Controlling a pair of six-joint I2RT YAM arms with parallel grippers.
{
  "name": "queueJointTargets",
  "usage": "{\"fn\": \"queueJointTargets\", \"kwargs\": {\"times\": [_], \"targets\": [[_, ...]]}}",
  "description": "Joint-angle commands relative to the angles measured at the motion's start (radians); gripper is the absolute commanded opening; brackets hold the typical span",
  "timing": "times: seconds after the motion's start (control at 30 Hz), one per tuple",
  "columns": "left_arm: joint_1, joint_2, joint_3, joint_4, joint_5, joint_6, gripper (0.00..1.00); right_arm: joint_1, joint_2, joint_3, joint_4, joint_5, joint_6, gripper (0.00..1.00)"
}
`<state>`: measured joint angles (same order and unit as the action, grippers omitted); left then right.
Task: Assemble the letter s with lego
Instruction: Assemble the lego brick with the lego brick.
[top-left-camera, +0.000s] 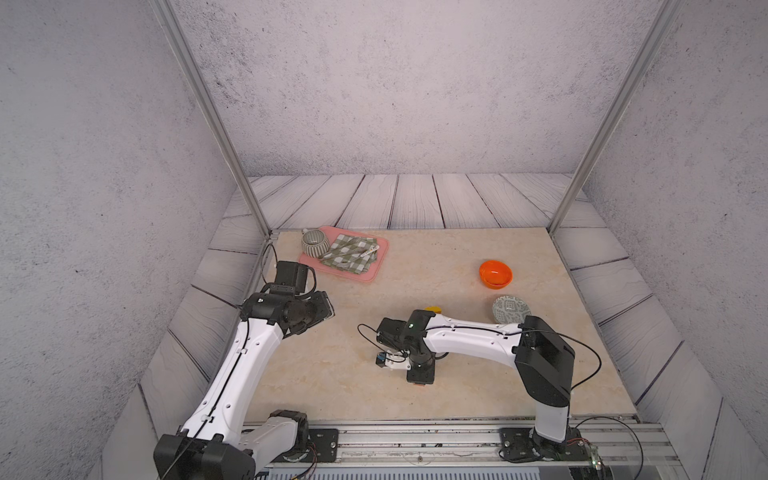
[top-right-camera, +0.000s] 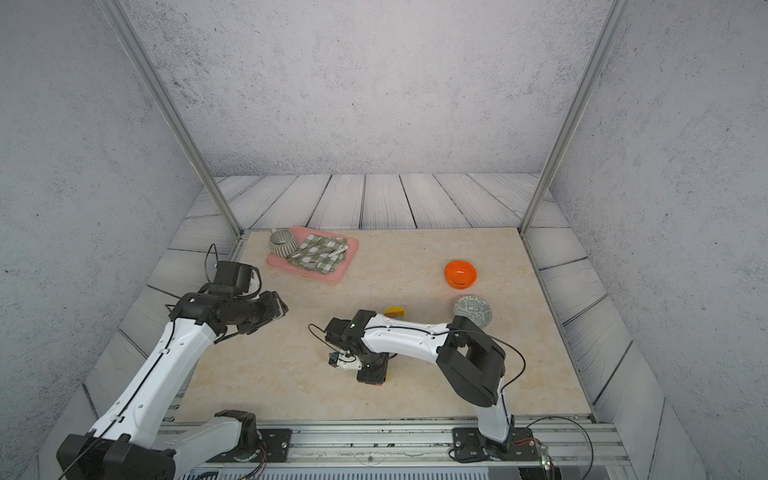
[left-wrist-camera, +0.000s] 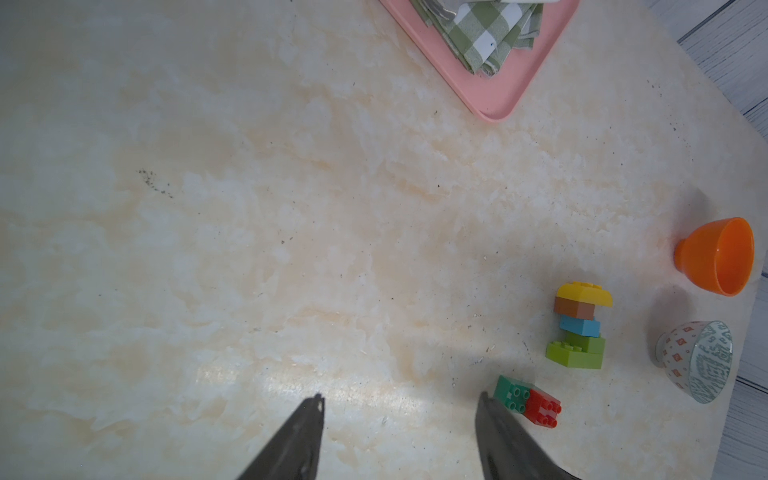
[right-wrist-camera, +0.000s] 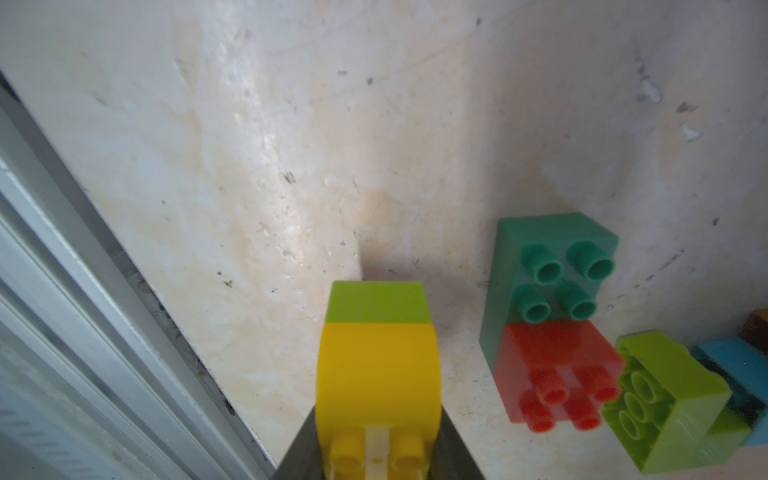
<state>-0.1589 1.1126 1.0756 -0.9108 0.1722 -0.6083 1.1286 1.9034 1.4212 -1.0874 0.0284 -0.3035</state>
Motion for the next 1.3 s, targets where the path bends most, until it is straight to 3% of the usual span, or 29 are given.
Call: {"fn": "queueJointTargets", "kwargs": {"times": [0.0,0.3,0.7,0.97,1.27], "targets": [[0.008,-0.020,0.027,-0.022,0.014,0.009,0.64,0.005,-0.039,0.022,-0.052,0.001,-0.031,0.00],[0.009,-0.017,0.008,0.012,0.080,0.019,0.67,0.005,-0.119,0.004,-0.031,-0.001,-0.075,0.00],[0.008,-0.011,-0.024,0.043,0.112,0.021,0.67,0.003,-0.068,-0.067,0.043,0.013,-0.086,0.02],[0.009,-0.018,-0.022,0.034,0.096,0.025,0.67,0.003,-0.044,-0.076,0.063,0.013,-0.086,0.15],[0.008,-0.020,-0.017,0.030,0.092,0.025,0.67,0.003,-0.060,-0.100,0.095,-0.001,-0.079,0.50]]}}
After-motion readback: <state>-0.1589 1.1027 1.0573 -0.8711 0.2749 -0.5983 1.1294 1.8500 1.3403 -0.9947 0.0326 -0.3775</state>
